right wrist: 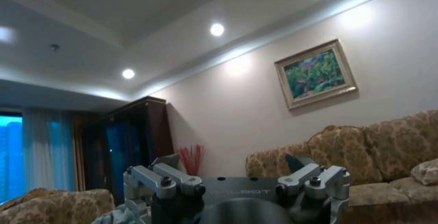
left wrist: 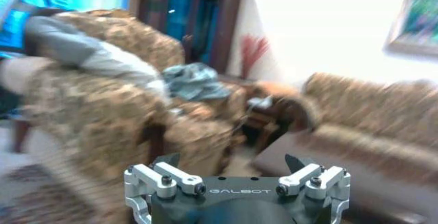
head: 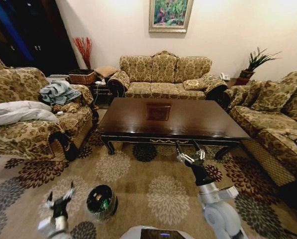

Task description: Move to the front of the table and place the trash on the table into the trash bin.

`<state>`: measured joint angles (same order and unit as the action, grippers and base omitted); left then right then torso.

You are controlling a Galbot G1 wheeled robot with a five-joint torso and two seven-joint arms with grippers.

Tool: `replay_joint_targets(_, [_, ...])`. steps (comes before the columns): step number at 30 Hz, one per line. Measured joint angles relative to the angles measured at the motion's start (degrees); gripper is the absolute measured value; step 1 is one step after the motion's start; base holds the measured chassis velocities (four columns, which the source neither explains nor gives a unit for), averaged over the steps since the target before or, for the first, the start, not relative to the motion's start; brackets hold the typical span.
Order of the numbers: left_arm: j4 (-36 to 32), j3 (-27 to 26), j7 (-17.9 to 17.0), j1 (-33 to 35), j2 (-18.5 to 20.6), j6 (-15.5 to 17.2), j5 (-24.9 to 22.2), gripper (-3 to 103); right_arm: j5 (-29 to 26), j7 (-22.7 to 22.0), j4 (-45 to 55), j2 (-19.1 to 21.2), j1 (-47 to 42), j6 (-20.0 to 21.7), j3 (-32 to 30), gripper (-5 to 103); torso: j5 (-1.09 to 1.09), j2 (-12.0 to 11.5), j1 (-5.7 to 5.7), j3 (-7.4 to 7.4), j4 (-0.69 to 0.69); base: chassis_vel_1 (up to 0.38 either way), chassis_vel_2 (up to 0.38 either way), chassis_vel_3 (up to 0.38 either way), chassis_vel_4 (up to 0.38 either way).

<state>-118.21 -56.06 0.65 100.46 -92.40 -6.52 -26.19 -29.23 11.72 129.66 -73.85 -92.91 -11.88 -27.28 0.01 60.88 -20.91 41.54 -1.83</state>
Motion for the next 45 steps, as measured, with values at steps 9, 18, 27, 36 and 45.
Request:
replay_joint_targets(9, [-9.34, 1.55, 4.98, -0.28, 0.13, 4.49, -3.25, 100, 1.35, 0.09, 0.12, 0.05, -0.23, 0.15, 0.45, 100, 0.00, 0.00, 0.00, 0.00, -0.01, -0.133, -0.141, 0.152, 0.129])
replay_joint_targets(18, [-6.82, 2.37, 10.33, -1.33, 0.37, 2.20, -2.15, 100, 2.61, 0.09, -0.98, -0.93, 0.55, -0.19, 1.38, 100, 0.00, 0.00, 0.00, 0.00, -0.02, -0.270, -0.275, 0.290, 0.272])
replay_joint_targets(27, [-4.06, 4.81, 14.51, -2.25, 0.52, -1.39, 1.99, 100, 4.92, 1.40, -2.26, -2.58, -1.03, -3.58, 2.25, 100, 0.03, 0.00, 0.00, 0.00, 0.00, -0.193, -0.226, 0.209, 0.219])
replay_joint_targets(36, [-4.73, 6.07, 12.69, -2.36, 0.69, -3.20, 3.64, 100, 6.93, 0.52, -2.42, -3.98, -1.93, -4.83, 2.29, 100, -0.03, -0.01, -0.01, 0.00, -0.02, 0.026, 0.030, -0.010, -0.007])
replay_joint_targets(45, [-14.06, 5.26, 9.08, 3.22, 2.61, -0.51, 7.52, 100, 12.41, -2.92, -2.86, -5.38, -6.27, -5.52, 1.05, 100, 0.00, 0.00, 0.00, 0.00, -0.01, 0.007, 0.002, -0.005, -0.004])
